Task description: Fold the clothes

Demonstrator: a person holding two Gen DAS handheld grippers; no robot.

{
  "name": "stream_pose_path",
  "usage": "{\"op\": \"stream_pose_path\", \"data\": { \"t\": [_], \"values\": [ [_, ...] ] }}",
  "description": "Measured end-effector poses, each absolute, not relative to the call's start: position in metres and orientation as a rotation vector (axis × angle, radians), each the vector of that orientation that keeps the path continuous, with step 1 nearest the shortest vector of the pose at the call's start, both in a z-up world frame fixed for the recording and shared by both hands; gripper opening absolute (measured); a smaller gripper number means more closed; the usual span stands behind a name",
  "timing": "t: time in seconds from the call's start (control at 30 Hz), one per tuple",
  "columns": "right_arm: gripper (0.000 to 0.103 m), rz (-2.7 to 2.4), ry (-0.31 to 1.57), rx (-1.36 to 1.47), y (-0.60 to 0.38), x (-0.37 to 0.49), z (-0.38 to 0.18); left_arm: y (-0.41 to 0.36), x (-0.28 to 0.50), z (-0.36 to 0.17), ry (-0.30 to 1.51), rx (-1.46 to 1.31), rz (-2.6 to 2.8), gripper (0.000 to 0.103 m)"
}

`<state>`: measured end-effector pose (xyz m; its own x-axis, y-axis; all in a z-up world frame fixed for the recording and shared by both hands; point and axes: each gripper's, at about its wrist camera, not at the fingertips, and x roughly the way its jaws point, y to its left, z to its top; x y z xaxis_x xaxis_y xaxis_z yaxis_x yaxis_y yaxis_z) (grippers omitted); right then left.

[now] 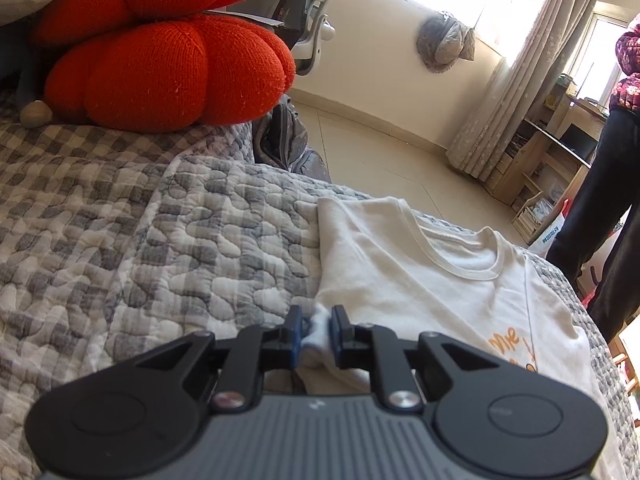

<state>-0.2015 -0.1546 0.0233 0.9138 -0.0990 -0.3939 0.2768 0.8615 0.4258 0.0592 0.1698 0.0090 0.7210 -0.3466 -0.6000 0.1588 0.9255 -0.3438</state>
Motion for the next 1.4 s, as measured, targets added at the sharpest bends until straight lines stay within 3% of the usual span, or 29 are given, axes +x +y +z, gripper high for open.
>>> {"op": "stream_pose_path", "data": {
  "t": [0.1,0.47,0.6,0.87,1.07,1.4],
  "values": [
    [0.059,-0.201,0.37,0.499,-0.154,-0.201,0.023,0.177,0.057,0.008,0.712,-0.292,-0.279,0.022],
    [0.059,-0.203,0.368,0.495,-0.154,-0.202,0.025,0.187,0.049,0.015,0.698,-0.341,-0.277,0.024],
    [0.059,-0.204,0.363,0.487,-0.151,-0.203,0.026,0.204,0.047,0.021,0.678,-0.393,-0.273,0.032],
    [0.062,-0.198,0.365,0.476,-0.148,-0.2,0.026,0.216,0.046,0.021,0.671,-0.489,-0.3,0.033],
    [0.062,-0.199,0.364,0.473,-0.148,-0.2,0.026,0.178,0.047,0.016,0.694,-0.374,-0.328,0.037],
    [0.062,-0.206,0.361,0.482,-0.151,-0.202,0.026,0.165,0.049,0.01,0.718,-0.264,-0.244,0.031]
  ]
}}
